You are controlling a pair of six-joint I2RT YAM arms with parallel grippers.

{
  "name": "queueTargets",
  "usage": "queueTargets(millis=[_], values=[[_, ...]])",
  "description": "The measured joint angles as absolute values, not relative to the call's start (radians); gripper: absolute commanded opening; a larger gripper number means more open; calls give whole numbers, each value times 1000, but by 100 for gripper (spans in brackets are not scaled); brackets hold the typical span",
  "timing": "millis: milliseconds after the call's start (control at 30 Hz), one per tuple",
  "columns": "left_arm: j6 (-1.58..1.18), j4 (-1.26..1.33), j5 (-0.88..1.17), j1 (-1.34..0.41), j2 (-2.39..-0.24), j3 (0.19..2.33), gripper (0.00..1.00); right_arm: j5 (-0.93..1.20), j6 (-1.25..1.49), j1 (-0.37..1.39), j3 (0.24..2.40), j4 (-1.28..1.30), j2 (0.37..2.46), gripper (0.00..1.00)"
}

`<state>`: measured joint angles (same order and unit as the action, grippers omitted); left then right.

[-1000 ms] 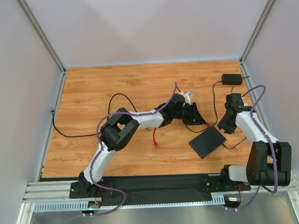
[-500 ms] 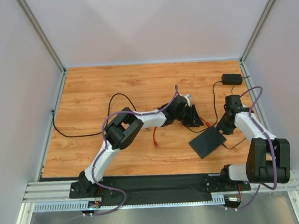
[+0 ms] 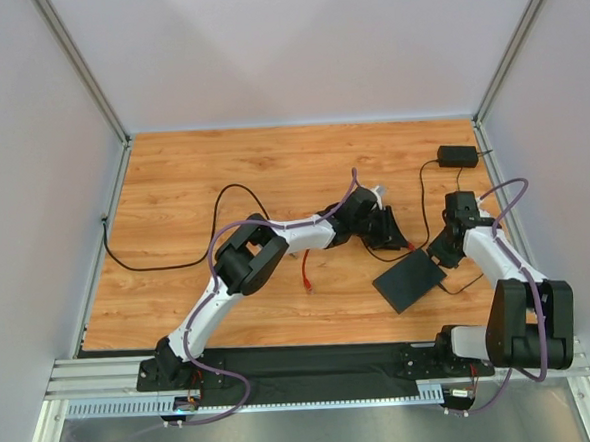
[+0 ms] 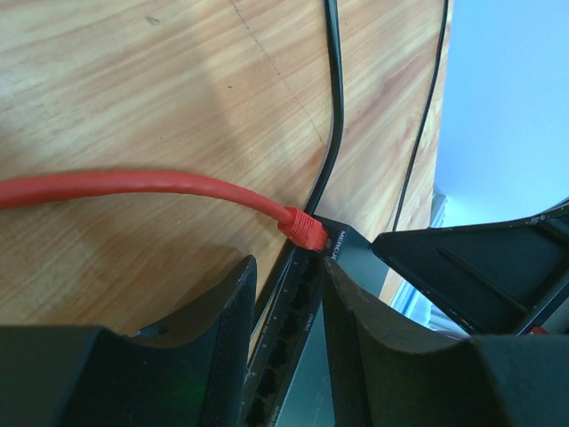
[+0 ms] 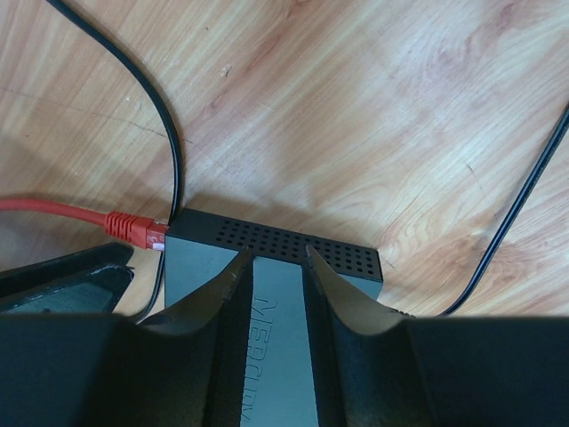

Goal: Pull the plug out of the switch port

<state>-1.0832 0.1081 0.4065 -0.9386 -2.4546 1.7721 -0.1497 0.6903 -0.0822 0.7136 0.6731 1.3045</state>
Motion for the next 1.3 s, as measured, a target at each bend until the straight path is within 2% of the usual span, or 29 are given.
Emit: queueTargets(millis=[433,700,933,1300], values=[[-1143,116,406,-961,-2456,1765,43,-159,733,-88,663,695,1221,32],[-1143,116,405,-961,-2456,1765,44,-205,706,-88,793,775,1304,32],[-1175,128,398,-961,-2461,1765,43,-196,706,-89,751,766,1325,32],[-1226,161,376,-966,-2494,1790,36,-187,702,-100,704,762,1330,32]])
